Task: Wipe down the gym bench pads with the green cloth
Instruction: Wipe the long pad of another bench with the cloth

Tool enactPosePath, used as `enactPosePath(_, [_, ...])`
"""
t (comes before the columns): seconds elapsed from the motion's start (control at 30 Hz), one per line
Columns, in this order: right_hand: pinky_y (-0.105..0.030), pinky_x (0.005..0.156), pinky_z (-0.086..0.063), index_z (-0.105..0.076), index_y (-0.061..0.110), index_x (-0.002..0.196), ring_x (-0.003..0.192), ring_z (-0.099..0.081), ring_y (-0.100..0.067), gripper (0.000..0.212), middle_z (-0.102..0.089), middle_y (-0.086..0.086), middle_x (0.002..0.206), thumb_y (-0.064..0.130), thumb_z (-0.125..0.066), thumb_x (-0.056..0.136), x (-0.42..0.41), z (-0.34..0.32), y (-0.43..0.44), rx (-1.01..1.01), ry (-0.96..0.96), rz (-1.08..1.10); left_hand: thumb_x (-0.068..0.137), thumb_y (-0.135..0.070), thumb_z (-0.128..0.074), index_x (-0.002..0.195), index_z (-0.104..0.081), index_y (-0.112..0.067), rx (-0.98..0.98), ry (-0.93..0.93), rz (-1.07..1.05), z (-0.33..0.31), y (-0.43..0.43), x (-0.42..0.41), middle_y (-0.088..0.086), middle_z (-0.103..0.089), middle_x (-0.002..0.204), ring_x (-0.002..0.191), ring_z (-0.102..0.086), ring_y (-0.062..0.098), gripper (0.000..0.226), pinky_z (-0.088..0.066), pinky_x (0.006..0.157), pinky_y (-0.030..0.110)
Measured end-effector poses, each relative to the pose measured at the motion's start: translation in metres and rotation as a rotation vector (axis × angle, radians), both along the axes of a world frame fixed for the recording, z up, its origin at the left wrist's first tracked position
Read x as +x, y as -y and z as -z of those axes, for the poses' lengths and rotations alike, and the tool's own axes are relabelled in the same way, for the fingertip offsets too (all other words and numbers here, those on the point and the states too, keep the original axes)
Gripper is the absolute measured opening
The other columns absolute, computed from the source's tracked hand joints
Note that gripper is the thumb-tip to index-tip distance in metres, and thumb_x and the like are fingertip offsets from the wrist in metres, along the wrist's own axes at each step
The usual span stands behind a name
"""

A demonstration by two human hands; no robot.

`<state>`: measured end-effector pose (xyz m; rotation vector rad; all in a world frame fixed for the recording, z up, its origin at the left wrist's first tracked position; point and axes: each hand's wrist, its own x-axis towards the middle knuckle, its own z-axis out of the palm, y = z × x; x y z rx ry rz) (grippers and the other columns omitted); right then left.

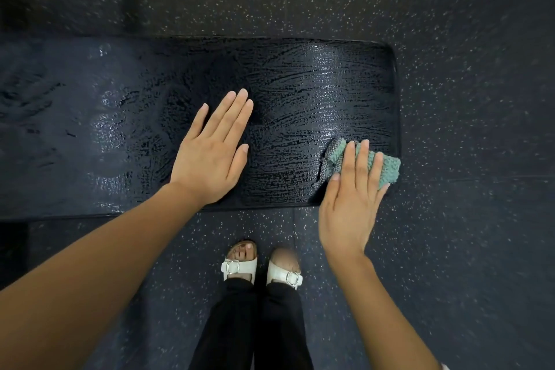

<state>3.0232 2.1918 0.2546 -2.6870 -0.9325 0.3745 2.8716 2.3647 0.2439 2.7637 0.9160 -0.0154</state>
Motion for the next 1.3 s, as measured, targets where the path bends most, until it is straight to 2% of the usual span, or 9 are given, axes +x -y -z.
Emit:
enactPosePath(0.33, [-0.05,0.119,0.002,-0.016,0.024,0.156,0.152,0.002,-0.021,0.051,-0.009,0.006,0.164,0.021,-0.028,0.106,0.03,0.001,-0.067,0.004,-0.002,-0.004,0.102,-0.033,-0.023,0.159,-0.013,-0.01,-0.012,-0.01,0.007,-0.002,-0.002,0.0,0.004,-0.01,0.167,0.154,-0.008,0.018,0.062,-0.013,0.124,0.046])
enactPosePath(0.5, [-0.049,0.121,-0.003,-0.013,0.026,0.156,0.15,0.007,-0.014,0.054,-0.006,0.009,0.164,0.032,-0.017,0.103,0.006,-0.005,-0.036,0.001,-0.018,-0.067,0.102,-0.033,-0.024,0.158,-0.015,-0.01,-0.032,0.001,0.002,-0.002,-0.002,0.0,0.003,-0.011,0.167,0.154,-0.009,0.018,0.062,-0.012,0.123,0.046])
enactPosePath(0.8, [-0.053,0.12,-0.011,-0.019,0.024,0.156,0.152,0.001,-0.017,0.056,-0.012,0.005,0.164,0.023,-0.024,0.1,-0.039,-0.006,0.002,-0.049,-0.023,-0.105,0.101,-0.034,-0.025,0.158,-0.016,-0.01,-0.038,-0.01,-0.001,-0.003,-0.002,0.001,0.004,-0.012,0.167,0.154,-0.011,0.018,0.063,-0.013,0.123,0.046])
enactPosePath(0.97, [-0.054,0.119,-0.012,-0.018,0.023,0.155,0.152,-0.001,-0.019,0.062,-0.013,0.005,0.163,0.013,-0.025,0.095,-0.016,-0.002,-0.009,-0.035,0.004,-0.182,0.101,-0.034,-0.025,0.158,-0.016,-0.01,-0.036,-0.009,-0.002,-0.003,-0.003,0.001,0.004,-0.012,0.167,0.154,-0.01,0.018,0.062,-0.013,0.123,0.046])
enactPosePath(1.07, [-0.057,0.119,-0.015,-0.022,0.022,0.154,0.151,-0.006,-0.021,0.065,-0.016,0.004,0.163,0.003,-0.04,0.095,0.008,0.0,-0.023,-0.007,0.012,-0.207,0.101,-0.034,-0.025,0.158,-0.017,-0.01,-0.025,-0.007,-0.006,-0.003,-0.002,0.002,0.004,-0.013,0.166,0.154,-0.011,0.019,0.062,-0.014,0.123,0.047])
enactPosePath(1.13, [-0.056,0.12,-0.011,-0.023,0.021,0.155,0.151,-0.005,-0.021,0.071,-0.014,0.005,0.163,-0.002,-0.046,0.091,0.026,-0.002,-0.035,-0.011,0.001,-0.219,0.101,-0.034,-0.025,0.158,-0.017,-0.01,-0.014,-0.009,-0.004,-0.002,-0.002,0.002,0.004,-0.014,0.166,0.154,-0.011,0.019,0.062,-0.014,0.123,0.047])
enactPosePath(1.3, [-0.05,0.122,-0.001,-0.015,0.023,0.156,0.151,0.004,-0.018,0.072,-0.005,0.008,0.164,-0.001,-0.044,0.094,0.075,-0.009,-0.07,-0.063,-0.017,-0.241,0.101,-0.033,-0.023,0.158,-0.016,-0.008,0.021,-0.059,-0.019,-0.002,0.001,0.004,0.006,-0.012,0.166,0.154,-0.011,0.021,0.062,-0.012,0.123,0.047])
